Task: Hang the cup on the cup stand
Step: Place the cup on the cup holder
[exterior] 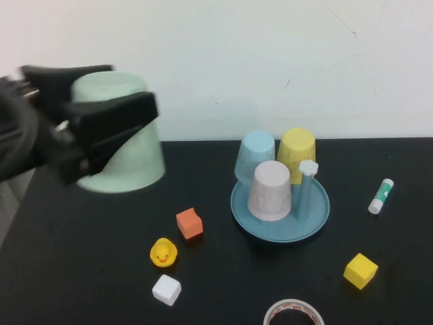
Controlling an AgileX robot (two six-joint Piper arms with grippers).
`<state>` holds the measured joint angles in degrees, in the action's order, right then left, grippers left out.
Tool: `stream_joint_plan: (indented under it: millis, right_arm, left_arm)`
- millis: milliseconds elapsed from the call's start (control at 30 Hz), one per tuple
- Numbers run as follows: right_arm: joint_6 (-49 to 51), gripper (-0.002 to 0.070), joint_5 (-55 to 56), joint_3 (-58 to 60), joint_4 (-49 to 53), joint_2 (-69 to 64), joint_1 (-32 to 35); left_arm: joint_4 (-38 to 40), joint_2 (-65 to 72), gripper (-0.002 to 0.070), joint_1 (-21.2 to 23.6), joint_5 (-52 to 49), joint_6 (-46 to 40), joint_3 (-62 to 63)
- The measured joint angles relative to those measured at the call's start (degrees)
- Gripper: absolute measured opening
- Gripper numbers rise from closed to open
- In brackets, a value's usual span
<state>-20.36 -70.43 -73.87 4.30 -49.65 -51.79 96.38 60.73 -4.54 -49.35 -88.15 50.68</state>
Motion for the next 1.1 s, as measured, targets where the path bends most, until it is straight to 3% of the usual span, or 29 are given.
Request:
stream_joint_plan:
  millis: [133,267,533,700,1100]
  right_arm:
    - [0.12,0.0277,0.0,0.0,0.0,1.94,0.0]
    - [0.12,0.0277,0.0,0.0,0.0,1.94,0.0]
    - [0.12,0.0277,0.0,0.0,0.0,1.94,0.0]
    - [0.49,0.0277,0.0,0.0,0.0,1.94,0.0]
    - [0.58,0.0277,0.0,0.0,0.0,1.94,0.0]
  left_arm:
    - [-0.37,10.2,0.0557,-0.52,-6.1,0.09,7.33]
    - [-0.47,17.16,0.0557,-4.62,-3.38,0.09,14.9]
    - [-0.09,29.09,0.0557,-21.72,15.14,-4.52,26.0]
    - [0.16,37.0,0.0557,-28.52,19.21,-7.49,31.93]
    - [0.47,56.3,0.0557,-30.72,19.8,-8.98,45.26]
